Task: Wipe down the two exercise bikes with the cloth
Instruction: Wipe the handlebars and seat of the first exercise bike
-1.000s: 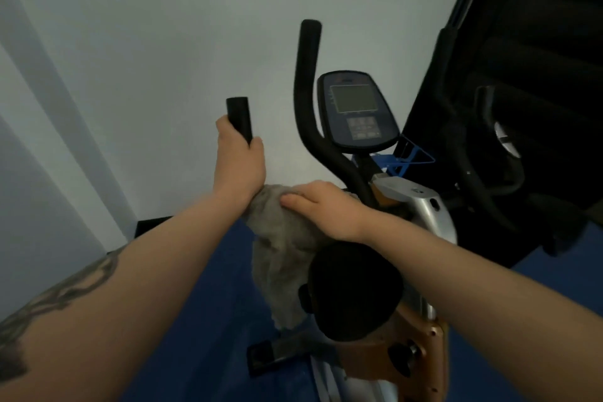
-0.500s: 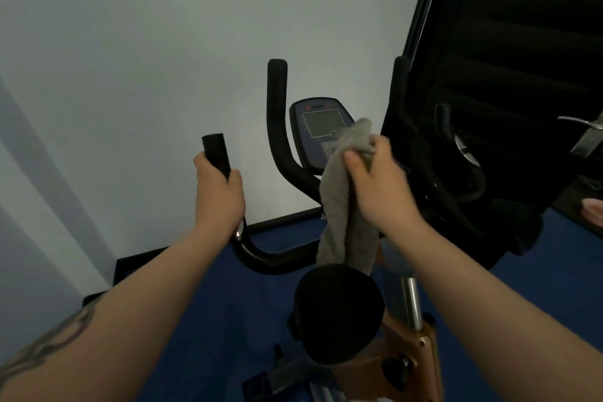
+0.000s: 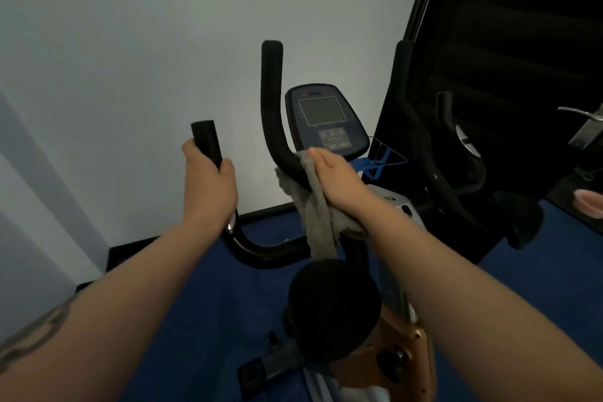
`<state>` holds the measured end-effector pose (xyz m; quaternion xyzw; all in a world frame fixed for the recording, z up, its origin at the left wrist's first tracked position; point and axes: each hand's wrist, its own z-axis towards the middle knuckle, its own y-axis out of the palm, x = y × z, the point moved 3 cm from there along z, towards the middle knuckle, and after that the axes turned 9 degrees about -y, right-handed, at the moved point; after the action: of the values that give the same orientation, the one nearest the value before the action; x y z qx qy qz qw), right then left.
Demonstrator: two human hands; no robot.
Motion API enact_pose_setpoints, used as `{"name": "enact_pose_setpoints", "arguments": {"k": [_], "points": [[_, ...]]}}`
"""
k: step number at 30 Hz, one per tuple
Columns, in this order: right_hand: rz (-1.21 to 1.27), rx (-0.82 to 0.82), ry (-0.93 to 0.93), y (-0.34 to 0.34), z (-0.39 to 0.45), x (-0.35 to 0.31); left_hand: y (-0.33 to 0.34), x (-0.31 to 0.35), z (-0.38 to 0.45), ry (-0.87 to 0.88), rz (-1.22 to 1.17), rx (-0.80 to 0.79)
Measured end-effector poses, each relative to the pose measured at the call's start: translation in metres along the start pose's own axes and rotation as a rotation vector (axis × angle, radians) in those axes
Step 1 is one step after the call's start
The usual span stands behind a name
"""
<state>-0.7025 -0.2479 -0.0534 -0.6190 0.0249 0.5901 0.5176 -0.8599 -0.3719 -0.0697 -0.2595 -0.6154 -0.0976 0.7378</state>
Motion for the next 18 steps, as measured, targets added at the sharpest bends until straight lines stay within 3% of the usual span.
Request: {"name": "enact_pose_setpoints", "arguments": {"k": [2,7,10,14,18], "points": [[-0.001,-0.008,0.011,0.002,-0.013,0.005,-0.001,0.001,0.0,-0.001,0.002,0.005],[-0.2,0.016,-0.166,0.002,-0.054,0.014,-0.001,0.002,-0.003,-0.001,0.018,0.024],[-0.183,-0.05,-0.082,0.003,-0.012,0.004,-0.001,0.003,-0.003,-0.002,0.048,0.033],[-0.037,0.0,-0.034,0.007,-0.005,0.002,-0.002,0.003,-0.002,-0.009,0.017,0.006],[-0.24,0.026,-0.167,0.006,-0.062,0.02,-0.001,0.002,-0.002,-0.019,0.015,0.007]]}}
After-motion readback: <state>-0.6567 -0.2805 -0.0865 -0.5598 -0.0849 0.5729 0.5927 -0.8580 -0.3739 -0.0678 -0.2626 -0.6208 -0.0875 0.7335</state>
